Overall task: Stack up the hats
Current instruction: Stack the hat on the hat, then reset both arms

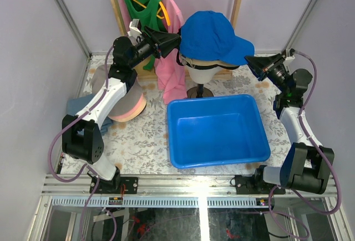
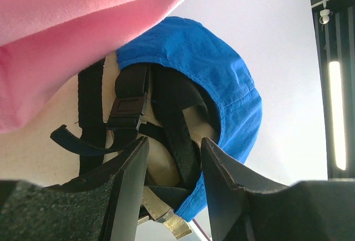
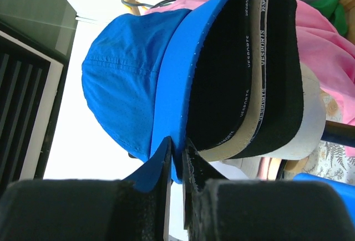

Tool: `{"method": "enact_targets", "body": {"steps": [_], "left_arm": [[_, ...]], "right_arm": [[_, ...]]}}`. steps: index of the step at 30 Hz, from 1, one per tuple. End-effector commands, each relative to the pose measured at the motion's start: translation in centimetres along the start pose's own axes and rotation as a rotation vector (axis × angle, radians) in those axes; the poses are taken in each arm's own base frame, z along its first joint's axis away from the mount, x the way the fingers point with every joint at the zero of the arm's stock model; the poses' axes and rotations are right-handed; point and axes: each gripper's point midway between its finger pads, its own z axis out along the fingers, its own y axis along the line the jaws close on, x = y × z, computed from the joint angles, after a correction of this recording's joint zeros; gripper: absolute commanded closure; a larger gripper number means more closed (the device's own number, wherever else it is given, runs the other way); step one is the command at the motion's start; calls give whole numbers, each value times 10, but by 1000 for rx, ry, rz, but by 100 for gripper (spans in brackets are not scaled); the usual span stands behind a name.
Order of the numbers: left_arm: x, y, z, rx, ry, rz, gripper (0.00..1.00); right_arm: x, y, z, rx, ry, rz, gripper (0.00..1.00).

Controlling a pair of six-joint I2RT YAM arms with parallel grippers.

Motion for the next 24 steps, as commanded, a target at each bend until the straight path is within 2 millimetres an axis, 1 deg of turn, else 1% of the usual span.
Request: {"method": "enact_targets", "body": {"steps": [1,2,3,4,5,9,12,16,18,20,21,24], "left_arm": [[6,-13,1,19,27,26,57],[6,-14,1,19,24,27,57],[5,-15,0,17,18,29,57],[4,-16,-1,14,8,31,57],[2,-18,-3,10,-4,34,57],[-9,-24,-10,7,-67,30,57],[-18,-33,-17,7,-122,33,57],[-31,-46,-34,1,-214,43,58],[-43,-50,-47,-11,-293,55,58],[-55,-57,-65,-29,-391,85,58],[-58,-67,-78,-35,-441,120,58],[-72,-77,-109,-102,-605,220,58]], "right_arm": [[20,-27,-5,62,102,32,83],[19,-22,-4,50,99,24,75],[19,-17,-4,36,98,11,57],[18,-11,-3,25,97,-4,9],[17,-7,-3,21,96,-21,1],[14,3,-5,36,79,-75,1],[12,5,-7,47,68,-95,1],[8,7,-12,61,40,-121,1],[5,10,-14,79,25,-148,0],[3,18,-16,98,14,-190,1],[2,23,-17,112,3,-219,1],[-10,29,-25,227,-69,-323,0]]}}
